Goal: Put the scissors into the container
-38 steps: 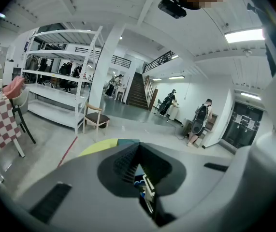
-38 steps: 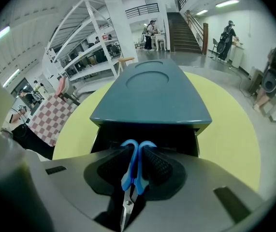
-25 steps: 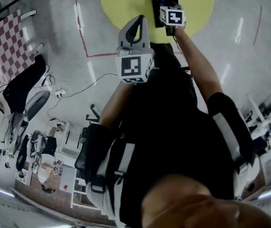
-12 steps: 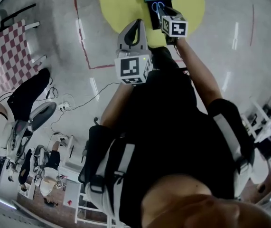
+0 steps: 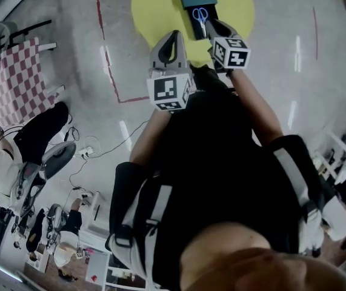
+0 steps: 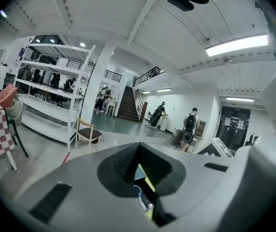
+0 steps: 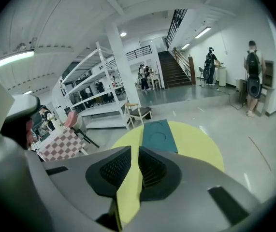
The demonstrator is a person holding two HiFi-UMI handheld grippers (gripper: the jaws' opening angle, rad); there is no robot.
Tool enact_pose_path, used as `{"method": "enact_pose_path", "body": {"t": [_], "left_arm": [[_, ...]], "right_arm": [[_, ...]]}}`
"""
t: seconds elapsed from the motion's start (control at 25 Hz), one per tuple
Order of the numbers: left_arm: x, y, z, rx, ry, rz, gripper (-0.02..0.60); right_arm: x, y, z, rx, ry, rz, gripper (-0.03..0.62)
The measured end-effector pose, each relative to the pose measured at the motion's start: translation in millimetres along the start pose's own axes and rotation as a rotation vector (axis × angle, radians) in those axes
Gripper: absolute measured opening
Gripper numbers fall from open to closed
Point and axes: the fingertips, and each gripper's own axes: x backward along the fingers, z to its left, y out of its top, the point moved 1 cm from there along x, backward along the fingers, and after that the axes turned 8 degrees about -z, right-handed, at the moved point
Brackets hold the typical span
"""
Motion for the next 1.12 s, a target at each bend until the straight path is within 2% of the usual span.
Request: {"method": "enact_pose_path", "body": {"t": [0.4, 0.76, 1.0, 1.12], "left_arm": [[50, 6, 10, -0.015, -0.047, -0.034, -0.003], [77, -2, 5, -0.023, -0.091, -0.007, -0.003], [78, -9, -2, -0.028, -0.066, 0.01, -0.003], [81, 4, -19, -0.037, -0.064, -0.014, -0.003]], "right_arm": [[82, 11, 52, -0.056, -0.005, -0.159, 0.031], [144, 21, 77, -0.008, -0.036, -0.288, 0.012], [172, 34, 85, 0.016, 0.019, -0.355, 0.0], [192, 44, 83, 0.021, 0.037, -0.37, 0.0]]}}
